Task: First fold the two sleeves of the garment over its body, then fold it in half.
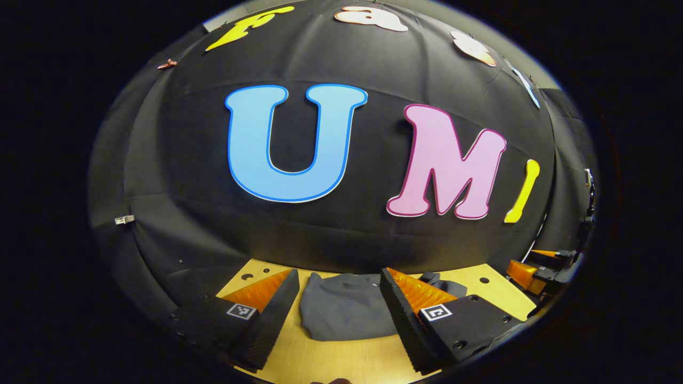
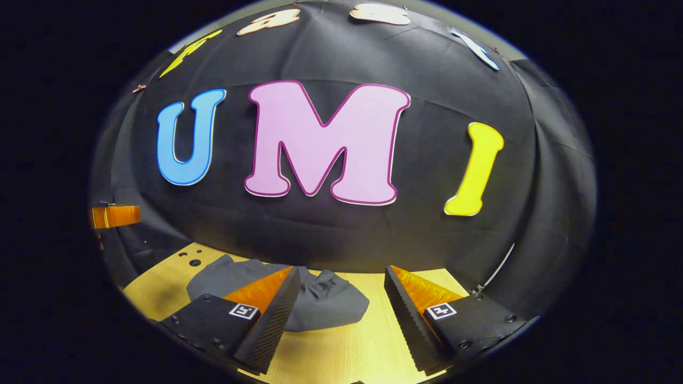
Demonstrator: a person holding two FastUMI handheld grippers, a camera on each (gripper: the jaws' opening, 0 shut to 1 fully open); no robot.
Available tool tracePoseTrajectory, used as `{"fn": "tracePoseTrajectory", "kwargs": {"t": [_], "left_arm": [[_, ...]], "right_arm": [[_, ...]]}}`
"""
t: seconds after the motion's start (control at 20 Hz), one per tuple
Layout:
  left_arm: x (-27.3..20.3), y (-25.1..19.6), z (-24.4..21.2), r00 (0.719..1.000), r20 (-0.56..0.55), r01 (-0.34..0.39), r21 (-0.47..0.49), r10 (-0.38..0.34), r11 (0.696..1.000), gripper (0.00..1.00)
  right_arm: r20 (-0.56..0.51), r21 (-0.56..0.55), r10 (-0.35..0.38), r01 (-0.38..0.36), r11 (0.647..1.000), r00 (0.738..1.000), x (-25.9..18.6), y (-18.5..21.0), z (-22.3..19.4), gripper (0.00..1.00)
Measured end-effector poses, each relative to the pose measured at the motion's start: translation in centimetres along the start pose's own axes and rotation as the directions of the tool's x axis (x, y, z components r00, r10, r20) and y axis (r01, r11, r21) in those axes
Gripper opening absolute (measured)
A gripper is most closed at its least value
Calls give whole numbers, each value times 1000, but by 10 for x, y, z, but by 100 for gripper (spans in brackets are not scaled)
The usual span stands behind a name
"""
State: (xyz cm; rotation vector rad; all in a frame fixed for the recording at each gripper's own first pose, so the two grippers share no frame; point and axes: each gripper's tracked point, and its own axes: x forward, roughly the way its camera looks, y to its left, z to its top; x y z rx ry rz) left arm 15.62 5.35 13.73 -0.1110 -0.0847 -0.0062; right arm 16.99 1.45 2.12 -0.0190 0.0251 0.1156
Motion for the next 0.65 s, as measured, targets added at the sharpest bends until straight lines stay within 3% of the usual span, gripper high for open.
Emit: {"fn": "tracePoseTrajectory", "kwargs": {"t": [0.05,0.2,0.45,0.5,0.65], "left_arm": [[-14,-1,-3,1000,0,-1,-12,1,1000,92],[-49,3,-10,1000,21,-23,-4,23,1000,96],[-97,18,-52,990,33,-135,-41,136,990,96],[-103,17,-60,991,20,-133,-45,134,990,92],[-116,23,-77,992,-3,-127,-7,127,992,96]], "right_arm": [[-1,14,-5,5,1000,1000,-12,0,-1,98],[-14,53,-9,10,999,1000,-51,4,-11,98],[-55,67,-2,5,998,999,-98,16,-40,98],[-73,74,3,3,997,997,-107,19,-48,97],[-97,82,11,-3,997,995,-130,29,-64,98]]}}
